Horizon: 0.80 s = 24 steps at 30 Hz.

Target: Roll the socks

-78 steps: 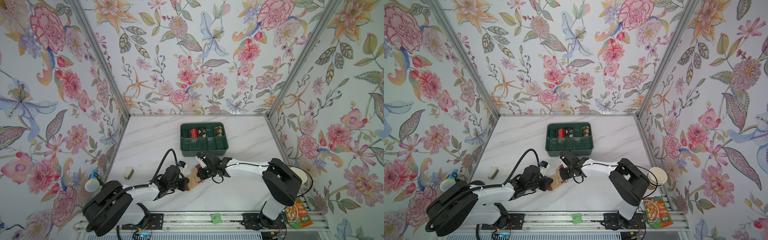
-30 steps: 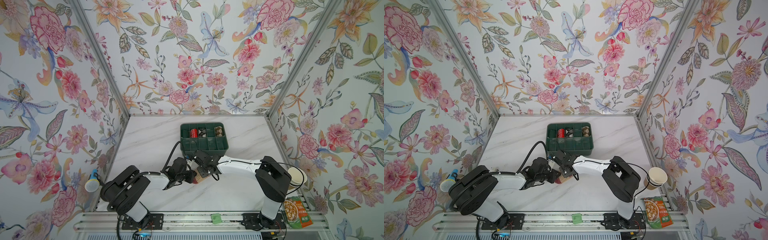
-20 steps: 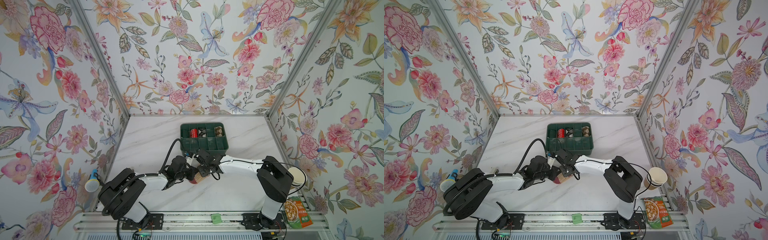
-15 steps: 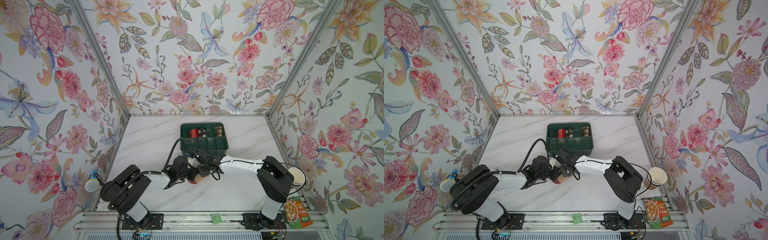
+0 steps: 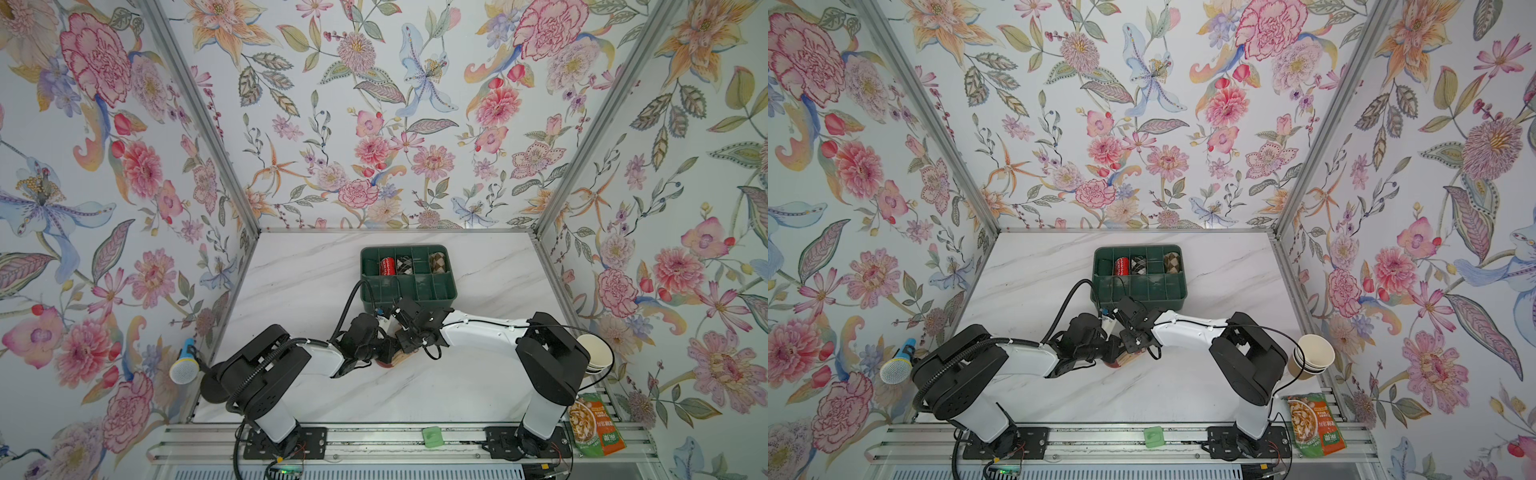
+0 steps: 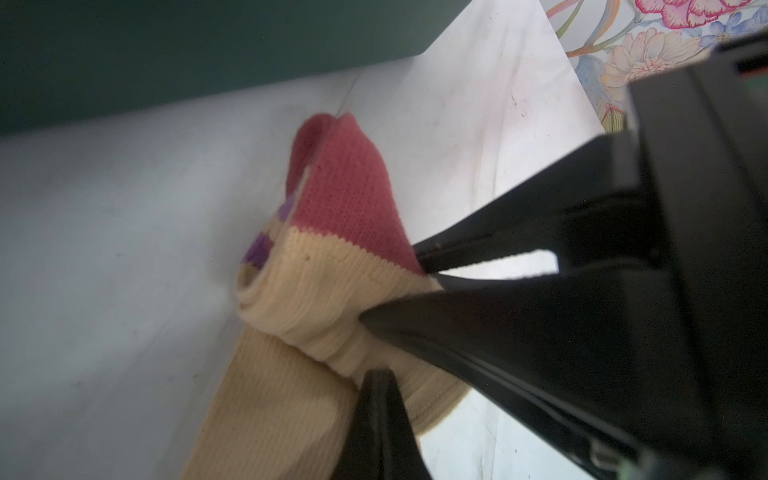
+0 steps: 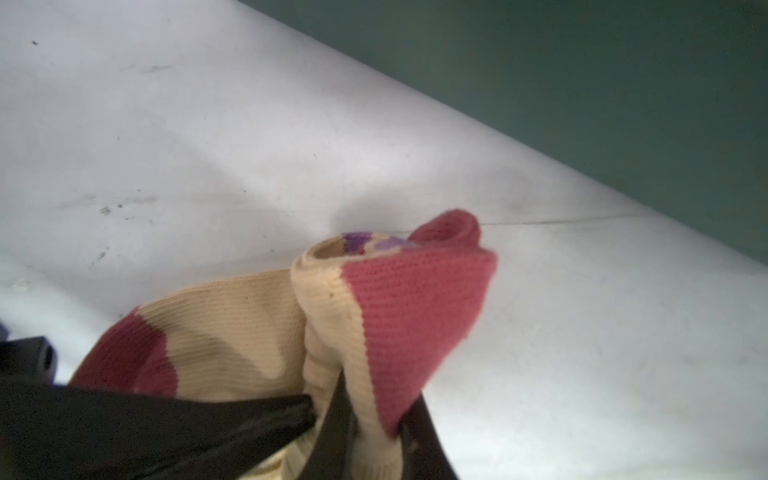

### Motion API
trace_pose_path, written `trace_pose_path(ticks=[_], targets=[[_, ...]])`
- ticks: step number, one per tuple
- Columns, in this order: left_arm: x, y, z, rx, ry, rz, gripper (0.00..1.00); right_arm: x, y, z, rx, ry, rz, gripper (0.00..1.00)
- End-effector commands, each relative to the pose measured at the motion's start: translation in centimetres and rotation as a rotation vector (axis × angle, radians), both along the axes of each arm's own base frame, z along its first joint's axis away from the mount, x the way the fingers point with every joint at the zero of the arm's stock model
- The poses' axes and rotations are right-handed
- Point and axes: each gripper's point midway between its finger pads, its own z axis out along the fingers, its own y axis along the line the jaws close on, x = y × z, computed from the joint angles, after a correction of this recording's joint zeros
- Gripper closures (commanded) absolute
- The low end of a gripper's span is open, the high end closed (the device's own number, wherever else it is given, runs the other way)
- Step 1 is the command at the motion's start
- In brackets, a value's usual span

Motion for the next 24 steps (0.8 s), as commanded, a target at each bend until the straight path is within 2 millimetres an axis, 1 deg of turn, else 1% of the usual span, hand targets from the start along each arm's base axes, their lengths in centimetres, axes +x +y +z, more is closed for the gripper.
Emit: trace_pose_path(ticks=[1, 5, 10, 13, 15, 18, 22, 24], targets=[[0.4, -0.8, -0.2, 0.000, -0.010, -0.001, 1.00, -1.9, -0.4, -1.5, 0.000, 0.082, 0.028, 0.89], [0.1, -0.2, -2.0, 0.071, 0.003, 0.002, 1.00, -1.9, -0.2, -1.1, 0.036, 0.086, 0.025, 0.82], [0.0, 0.3, -3.3, 0.113, 0.020, 0.012, 1.00, -1.6, -0.5, -0.8, 0.085, 0.094, 0.006, 0.70], [0.1, 0.4, -4.0, 0.125, 0.030, 0.017, 1.00, -1.4, -0.8, -0.5, 0.108, 0.092, -0.009, 0.56], [0.1, 0.4, -4.3, 0.130, 0.035, 0.018, 1.00, -1.2, -1.0, -0.2, 0.134, 0.089, -0.019, 0.50], [0.0, 0.5, -4.8, 0.142, 0.045, 0.019, 1.00, -0.9, -1.2, 0.5, 0.189, 0.093, -0.031, 0.45], [-0.1, 0.6, -5.4, 0.152, 0.055, 0.019, 1.00, -0.5, -1.6, 1.5, 0.264, 0.090, -0.046, 0.42], [-0.1, 0.6, -5.5, 0.153, 0.056, 0.018, 1.00, -0.2, -2.0, 2.4, 0.303, 0.075, -0.059, 0.41]])
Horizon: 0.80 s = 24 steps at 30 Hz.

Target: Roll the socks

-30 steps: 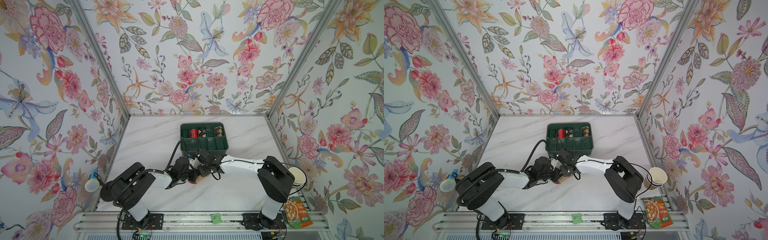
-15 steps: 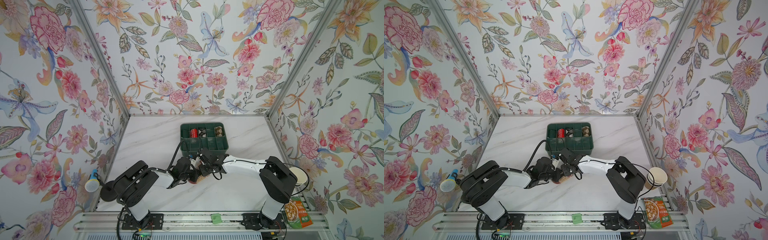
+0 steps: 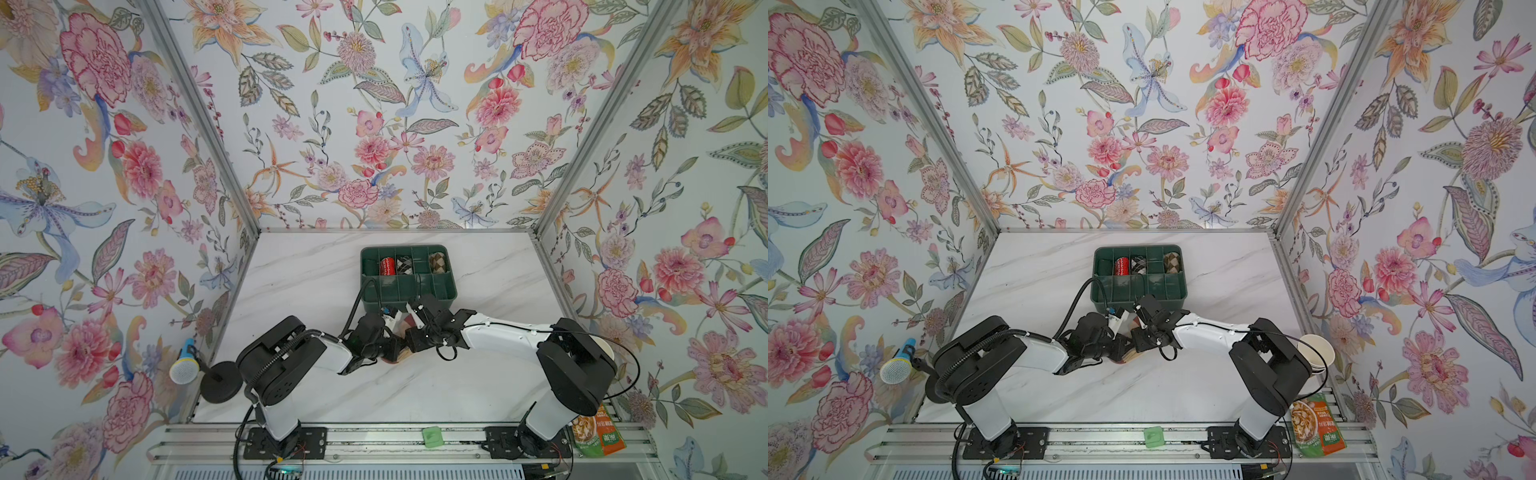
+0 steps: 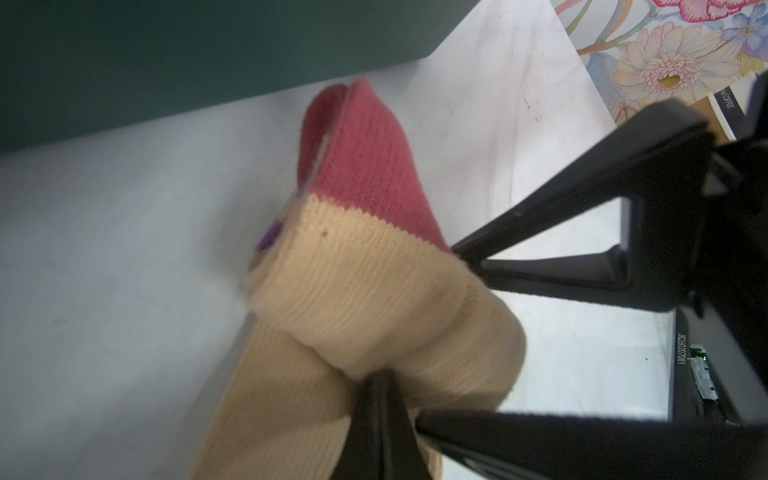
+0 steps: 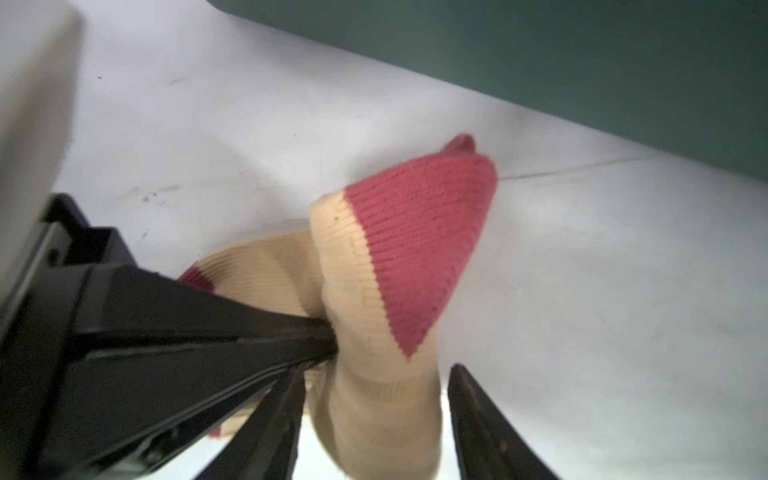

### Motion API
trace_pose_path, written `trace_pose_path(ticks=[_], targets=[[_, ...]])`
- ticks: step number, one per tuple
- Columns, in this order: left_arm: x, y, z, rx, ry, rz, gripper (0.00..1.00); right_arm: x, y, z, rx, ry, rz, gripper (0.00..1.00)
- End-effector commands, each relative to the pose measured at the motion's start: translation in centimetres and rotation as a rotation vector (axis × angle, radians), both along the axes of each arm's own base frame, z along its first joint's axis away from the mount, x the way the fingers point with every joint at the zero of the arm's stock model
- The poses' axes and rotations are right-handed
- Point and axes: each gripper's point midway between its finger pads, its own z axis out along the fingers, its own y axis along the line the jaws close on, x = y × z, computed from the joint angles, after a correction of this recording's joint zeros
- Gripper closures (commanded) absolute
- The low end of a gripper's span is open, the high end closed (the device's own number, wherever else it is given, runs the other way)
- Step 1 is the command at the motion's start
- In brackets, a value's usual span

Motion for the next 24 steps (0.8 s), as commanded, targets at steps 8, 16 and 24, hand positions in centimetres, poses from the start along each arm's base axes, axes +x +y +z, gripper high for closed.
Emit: trace_pose_path(ticks=[8, 16, 24], targets=[[-1.1, 1.9, -4.0, 0.141, 0.070, 0.019, 1.00, 2.6, -4.0, 2.4, 0.101, -0.060, -0.147, 0.43], [-0.9, 1.6, -3.7, 0.152, 0.061, -0.005, 1.00, 4.1, -3.2, -0.1, 0.039, -0.035, -0.113, 0.45], [-0.9, 2.2, -4.2, 0.241, 0.045, -0.048, 1.00, 3.9, -1.8, -0.8, 0.082, -0.006, -0.056, 0.46]])
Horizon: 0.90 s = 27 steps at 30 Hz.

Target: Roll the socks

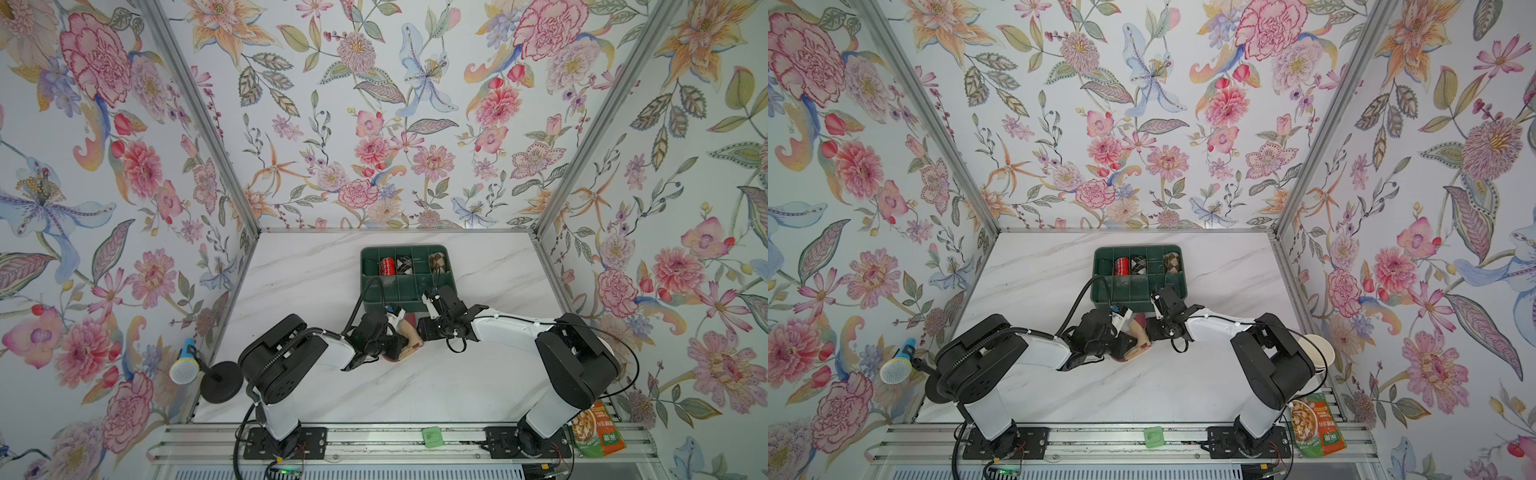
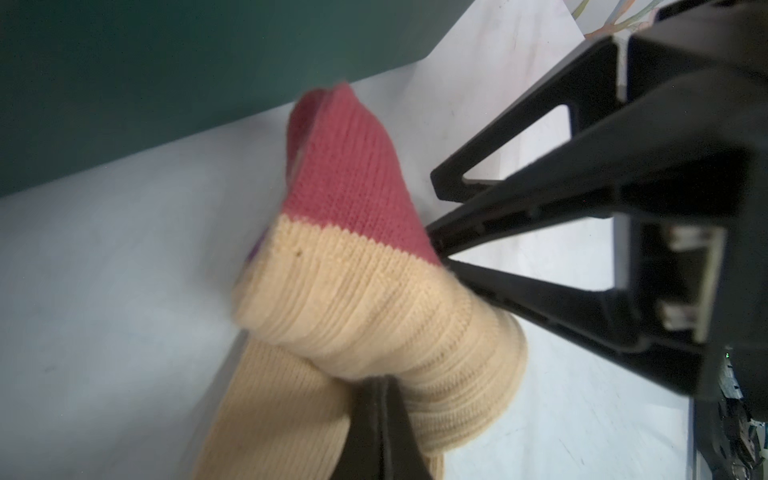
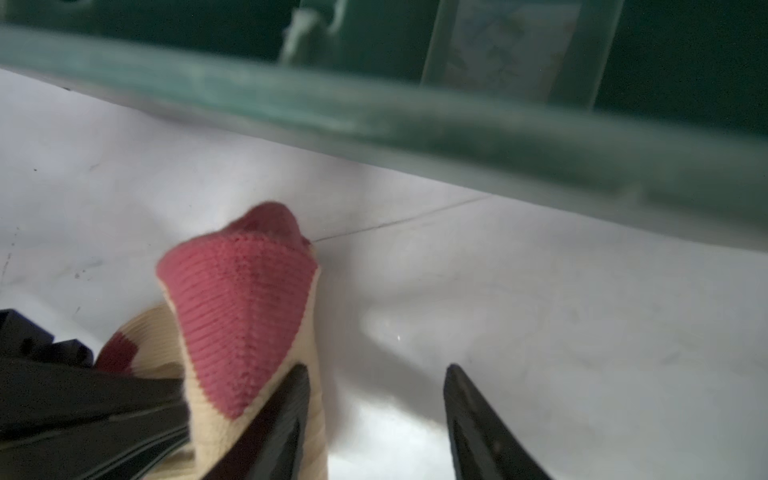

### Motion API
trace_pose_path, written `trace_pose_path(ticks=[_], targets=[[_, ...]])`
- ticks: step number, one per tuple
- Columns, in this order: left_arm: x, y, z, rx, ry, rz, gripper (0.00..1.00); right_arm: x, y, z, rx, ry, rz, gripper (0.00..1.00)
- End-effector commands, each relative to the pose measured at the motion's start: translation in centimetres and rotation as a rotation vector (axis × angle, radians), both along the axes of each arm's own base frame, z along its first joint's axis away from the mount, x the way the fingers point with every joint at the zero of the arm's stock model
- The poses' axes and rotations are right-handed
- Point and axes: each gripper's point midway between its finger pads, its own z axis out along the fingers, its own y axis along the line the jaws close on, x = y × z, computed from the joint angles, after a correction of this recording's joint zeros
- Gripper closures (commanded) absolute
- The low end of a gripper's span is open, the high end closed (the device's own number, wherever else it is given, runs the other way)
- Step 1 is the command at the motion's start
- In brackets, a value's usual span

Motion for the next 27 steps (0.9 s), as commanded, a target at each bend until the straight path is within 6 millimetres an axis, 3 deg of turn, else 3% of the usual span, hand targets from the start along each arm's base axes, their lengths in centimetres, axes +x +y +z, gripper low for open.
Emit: trace_pose_path(ticks=[1, 8, 16, 27], targets=[[-1.5, 2.9, -4.4, 0.206, 0.070, -0.006, 1.00, -0.1, 1.6, 0.8, 0.067, -0.006, 0.061, 0.46], [-1.3, 4.1, -4.3, 0.254, 0.033, -0.019, 0.99, -1.7, 3.6, 1.8, 0.212, 0.021, 0.148, 0.46], [-1.6, 5.9, -5.3, 0.298, 0.033, -0.033, 0.96, -3.2, 5.4, 1.0, 0.309, 0.114, 0.209, 0.45], [-1.5, 7.6, -5.9, 0.298, 0.051, -0.013, 0.97, -5.1, 4.7, -1.9, 0.268, 0.221, 0.207, 0.47]])
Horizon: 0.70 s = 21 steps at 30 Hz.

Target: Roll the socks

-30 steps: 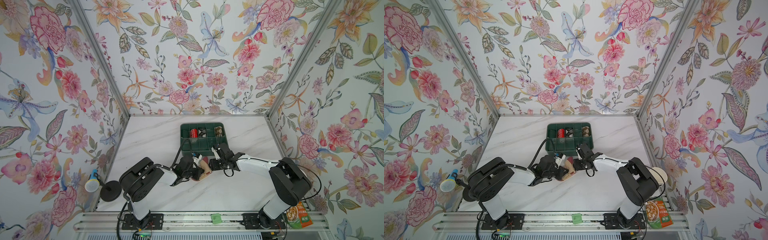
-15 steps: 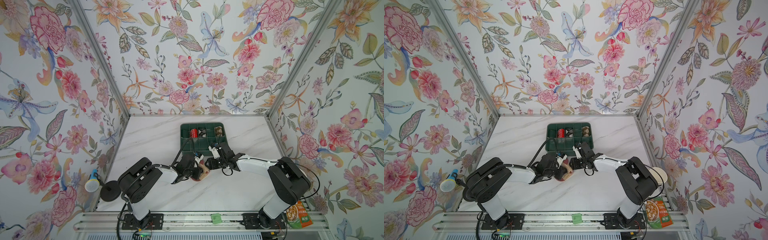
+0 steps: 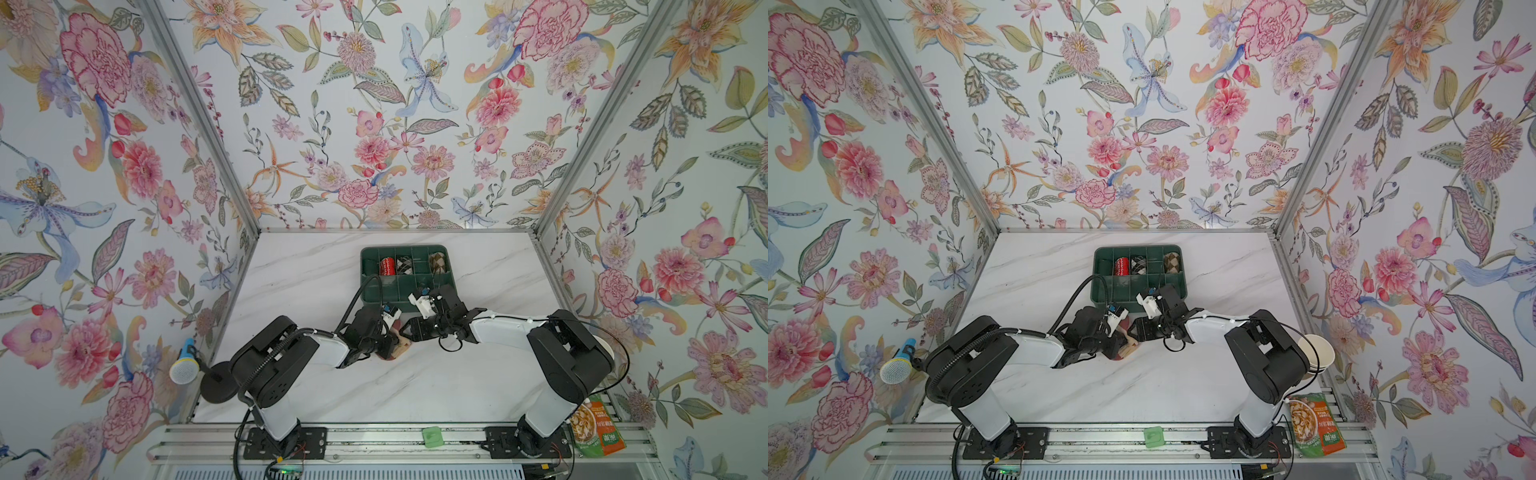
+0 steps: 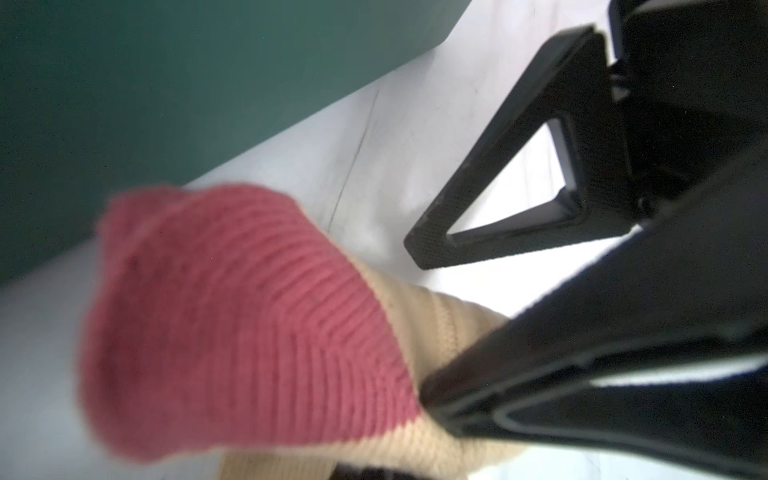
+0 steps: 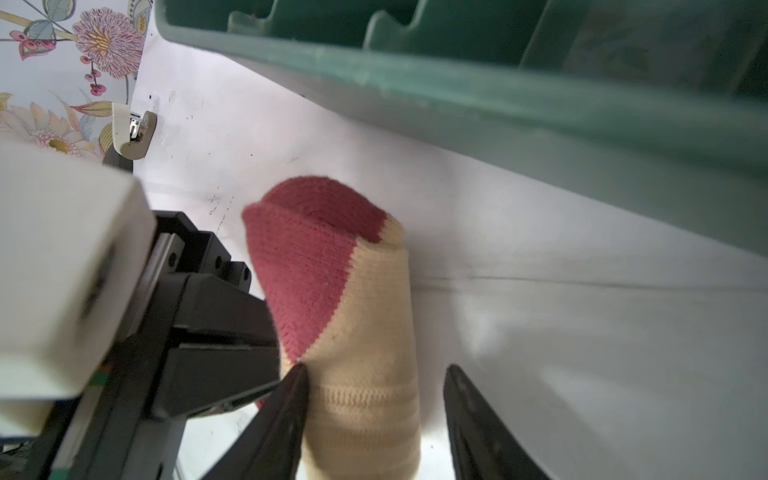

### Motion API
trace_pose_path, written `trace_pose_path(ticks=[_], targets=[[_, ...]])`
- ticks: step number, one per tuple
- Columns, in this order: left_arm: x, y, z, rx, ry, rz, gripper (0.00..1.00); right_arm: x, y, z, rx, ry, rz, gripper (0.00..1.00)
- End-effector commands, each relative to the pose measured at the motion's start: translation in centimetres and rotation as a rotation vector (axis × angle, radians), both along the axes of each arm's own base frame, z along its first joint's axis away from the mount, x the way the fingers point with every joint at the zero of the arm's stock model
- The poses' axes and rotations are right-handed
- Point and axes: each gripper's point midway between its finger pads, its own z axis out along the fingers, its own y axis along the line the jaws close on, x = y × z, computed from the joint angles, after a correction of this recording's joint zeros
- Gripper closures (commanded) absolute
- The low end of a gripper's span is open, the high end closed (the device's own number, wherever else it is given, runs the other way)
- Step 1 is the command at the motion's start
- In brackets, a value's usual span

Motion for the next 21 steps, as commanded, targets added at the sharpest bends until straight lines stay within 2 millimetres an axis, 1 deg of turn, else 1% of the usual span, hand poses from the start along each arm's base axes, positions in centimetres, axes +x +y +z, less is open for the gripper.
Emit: trace_pose_path(ticks=[1, 5, 8, 11, 12, 16, 19, 21], targets=[[-2.5, 4.8, -5.7, 0.209, 0.143, 0.049, 0.97, -3.2, -0.8, -3.6, -0.085, 0.133, 0.042, 0.48], [-2.5, 4.8, -5.7, 0.208, 0.141, 0.041, 0.97, -3.1, -0.1, -4.1, -0.125, 0.126, 0.052, 0.49], [-2.5, 4.9, -5.5, 0.216, 0.141, 0.036, 0.96, -2.8, 0.5, -4.5, -0.162, 0.119, 0.057, 0.51], [-2.3, 4.9, -5.3, 0.224, 0.138, 0.034, 0.94, -2.9, 0.9, -4.9, -0.190, 0.120, 0.069, 0.58], [-2.2, 4.9, -5.2, 0.227, 0.132, 0.034, 0.93, -3.0, 1.0, -5.2, -0.205, 0.123, 0.073, 0.61], [-1.7, 5.0, -4.9, 0.231, 0.126, 0.038, 0.93, -3.8, 0.8, -6.1, -0.275, 0.121, 0.088, 0.82], [-1.3, 5.0, -4.6, 0.233, 0.120, 0.043, 0.93, -4.3, 0.6, -6.2, -0.341, 0.085, 0.096, 0.98], [-1.1, 5.1, -4.5, 0.234, 0.117, 0.046, 0.93, -4.6, 0.5, -6.1, -0.370, 0.065, 0.100, 1.00]])
